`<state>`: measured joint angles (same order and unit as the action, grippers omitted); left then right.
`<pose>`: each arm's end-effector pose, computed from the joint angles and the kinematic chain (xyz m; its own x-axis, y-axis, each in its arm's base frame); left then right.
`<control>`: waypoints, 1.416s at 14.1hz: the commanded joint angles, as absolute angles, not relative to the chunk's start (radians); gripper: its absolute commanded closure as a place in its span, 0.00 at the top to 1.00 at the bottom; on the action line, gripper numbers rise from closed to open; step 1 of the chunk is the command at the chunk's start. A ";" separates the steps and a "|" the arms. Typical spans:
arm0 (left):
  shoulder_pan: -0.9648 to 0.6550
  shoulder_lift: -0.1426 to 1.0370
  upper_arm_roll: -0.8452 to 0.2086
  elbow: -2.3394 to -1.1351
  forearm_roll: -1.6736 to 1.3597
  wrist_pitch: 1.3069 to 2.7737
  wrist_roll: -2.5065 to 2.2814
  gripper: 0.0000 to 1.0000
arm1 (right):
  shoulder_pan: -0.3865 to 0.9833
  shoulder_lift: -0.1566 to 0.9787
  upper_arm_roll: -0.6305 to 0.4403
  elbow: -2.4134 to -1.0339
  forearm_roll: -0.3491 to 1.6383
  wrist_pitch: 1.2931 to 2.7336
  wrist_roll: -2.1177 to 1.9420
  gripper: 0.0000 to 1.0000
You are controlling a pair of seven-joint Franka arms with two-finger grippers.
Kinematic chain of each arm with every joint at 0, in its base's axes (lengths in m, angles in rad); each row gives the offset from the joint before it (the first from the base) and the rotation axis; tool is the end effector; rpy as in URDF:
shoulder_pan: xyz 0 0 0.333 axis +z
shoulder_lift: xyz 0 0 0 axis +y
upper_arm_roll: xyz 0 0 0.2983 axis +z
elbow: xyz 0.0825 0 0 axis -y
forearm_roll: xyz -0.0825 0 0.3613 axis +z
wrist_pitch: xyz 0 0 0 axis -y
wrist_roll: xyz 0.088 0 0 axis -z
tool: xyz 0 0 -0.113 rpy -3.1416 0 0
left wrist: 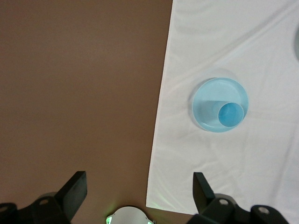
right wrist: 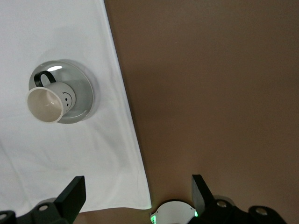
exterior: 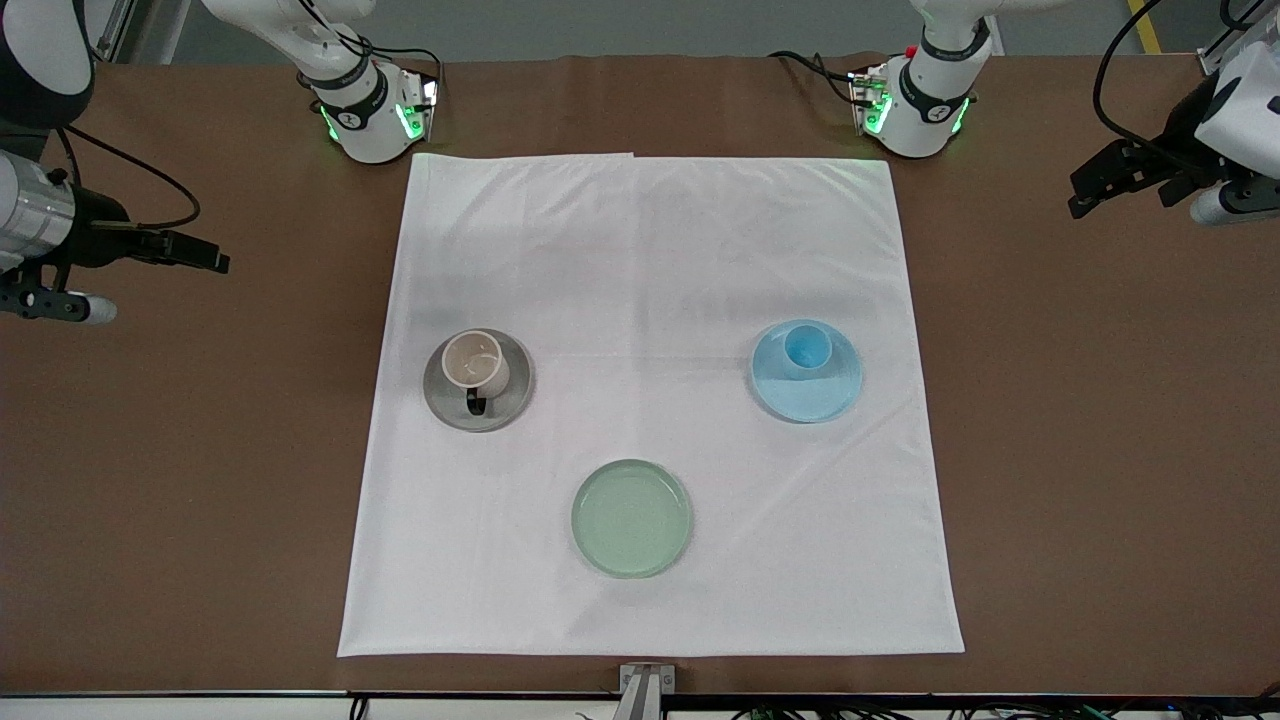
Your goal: Place blue cup in blue plate and white mug in gray plate
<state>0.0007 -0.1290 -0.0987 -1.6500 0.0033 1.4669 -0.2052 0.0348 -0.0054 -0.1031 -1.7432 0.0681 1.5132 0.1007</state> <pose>0.4795 -0.0500 0.6219 0.9928 0.1089 -0.0503 0.1077 -0.9938 -0.0268 0.5109 -0.0270 0.5235 0.9600 -0.1622 -0.2283 -0.1768 -0.9832 -0.0449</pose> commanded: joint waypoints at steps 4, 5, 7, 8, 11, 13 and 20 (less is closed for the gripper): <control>0.009 -0.131 -0.100 -1.626 -0.006 1.474 -0.183 1.00 | 0.025 -0.014 -0.084 -1.622 0.025 1.536 0.094 1.00; 0.011 -0.117 -0.097 -1.606 -0.003 1.473 -0.176 1.00 | 0.023 0.001 -0.084 -1.585 0.025 1.534 0.095 1.00; 0.011 -0.106 -0.097 -1.589 0.002 1.471 -0.169 1.00 | 0.034 0.024 -0.083 -1.495 0.020 1.531 0.100 1.00; 0.008 -0.104 -0.097 -1.589 0.005 1.471 -0.164 1.00 | 0.028 0.029 -0.081 -1.476 0.023 1.534 0.098 1.00; 0.015 -0.101 -0.094 -1.591 0.003 1.471 -0.124 1.00 | 0.023 0.029 -0.083 -1.467 0.032 1.542 0.098 1.00; 0.014 -0.100 -0.092 -1.594 0.005 1.470 -0.123 1.00 | 0.023 0.029 -0.081 -1.463 0.032 1.543 0.098 1.00; 0.015 -0.095 -0.091 -1.592 0.003 1.468 -0.114 1.00 | 0.023 0.029 -0.083 -1.459 0.029 1.543 0.097 1.00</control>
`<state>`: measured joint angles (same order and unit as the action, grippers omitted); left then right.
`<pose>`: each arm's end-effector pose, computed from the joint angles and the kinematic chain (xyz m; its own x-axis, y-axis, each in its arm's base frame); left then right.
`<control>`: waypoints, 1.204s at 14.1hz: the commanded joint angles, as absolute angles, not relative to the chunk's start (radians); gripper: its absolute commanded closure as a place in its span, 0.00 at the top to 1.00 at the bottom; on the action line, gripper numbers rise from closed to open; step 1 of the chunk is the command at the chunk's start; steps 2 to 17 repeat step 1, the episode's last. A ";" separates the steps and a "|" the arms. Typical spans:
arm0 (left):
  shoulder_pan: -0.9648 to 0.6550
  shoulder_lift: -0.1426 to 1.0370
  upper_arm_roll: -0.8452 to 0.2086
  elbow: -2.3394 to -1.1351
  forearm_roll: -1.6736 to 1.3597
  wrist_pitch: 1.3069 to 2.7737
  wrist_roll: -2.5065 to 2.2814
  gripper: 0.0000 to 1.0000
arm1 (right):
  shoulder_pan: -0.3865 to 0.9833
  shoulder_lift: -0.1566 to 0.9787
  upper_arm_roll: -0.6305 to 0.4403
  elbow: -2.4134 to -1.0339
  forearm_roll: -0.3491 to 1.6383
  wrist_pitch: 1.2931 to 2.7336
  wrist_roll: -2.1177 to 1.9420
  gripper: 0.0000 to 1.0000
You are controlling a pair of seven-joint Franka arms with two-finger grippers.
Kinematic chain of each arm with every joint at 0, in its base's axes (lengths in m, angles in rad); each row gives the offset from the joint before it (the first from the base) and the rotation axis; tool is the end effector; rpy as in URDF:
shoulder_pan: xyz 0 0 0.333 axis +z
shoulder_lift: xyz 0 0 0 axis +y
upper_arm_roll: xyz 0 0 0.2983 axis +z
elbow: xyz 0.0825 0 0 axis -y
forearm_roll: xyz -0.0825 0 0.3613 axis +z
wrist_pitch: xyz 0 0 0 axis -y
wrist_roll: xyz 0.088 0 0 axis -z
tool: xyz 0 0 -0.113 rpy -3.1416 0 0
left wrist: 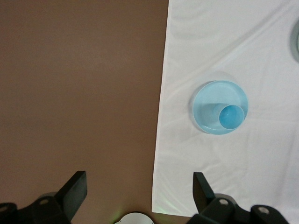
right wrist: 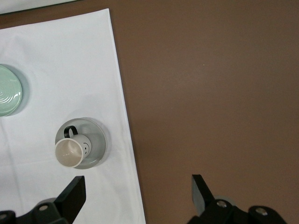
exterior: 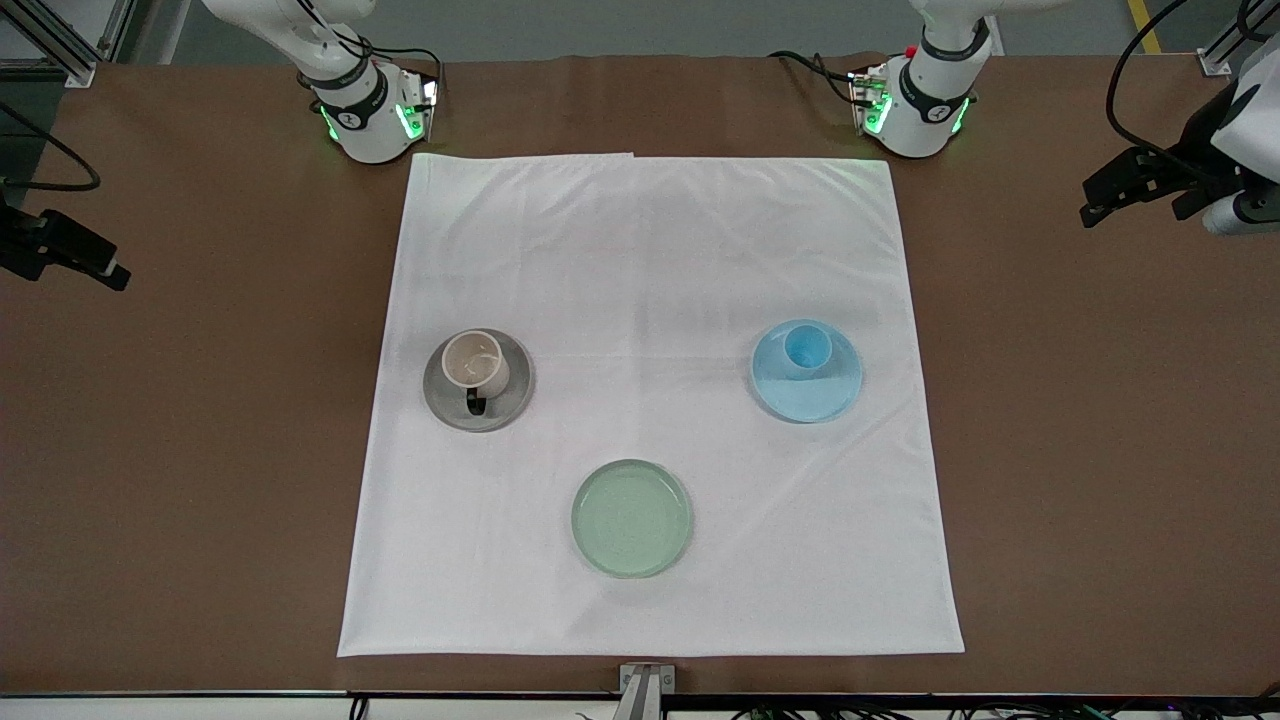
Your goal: Place blue cup in blue plate and white mug in gray plate
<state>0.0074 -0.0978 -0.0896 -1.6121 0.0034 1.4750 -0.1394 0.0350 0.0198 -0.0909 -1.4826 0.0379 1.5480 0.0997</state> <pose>0.4908 -0.0424 0.6241 0.9976 0.0583 -0.0376 0.0577 -0.9982 -0.0175 0.5357 -0.0251 0.6279 0.9872 -0.1539 0.0419 -0.1522 -0.9875 -0.0404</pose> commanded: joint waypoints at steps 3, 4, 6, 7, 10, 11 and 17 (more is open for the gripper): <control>0.014 -0.095 -0.091 -1.591 0.003 1.468 -0.112 1.00 | 0.023 0.029 -0.083 -1.454 0.026 1.543 0.097 1.00; 0.014 -0.095 -0.091 -1.591 0.003 1.468 -0.112 1.00 | 0.023 0.029 -0.083 -1.454 0.026 1.543 0.097 1.00; 0.014 -0.095 -0.091 -1.591 0.003 1.468 -0.112 1.00 | 0.023 0.029 -0.083 -1.454 0.026 1.543 0.097 1.00; 0.014 -0.095 -0.091 -1.591 0.003 1.468 -0.112 1.00 | 0.023 0.029 -0.083 -1.454 0.026 1.543 0.097 1.00; 0.014 -0.095 -0.091 -1.591 0.003 1.468 -0.112 1.00 | 0.023 0.029 -0.083 -1.454 0.026 1.543 0.097 1.00; 0.014 -0.095 -0.091 -1.591 0.003 1.468 -0.112 1.00 | 0.023 0.029 -0.083 -1.454 0.026 1.543 0.097 1.00; 0.014 -0.095 -0.091 -1.591 0.003 1.468 -0.112 1.00 | 0.023 0.029 -0.083 -1.454 0.026 1.543 0.097 1.00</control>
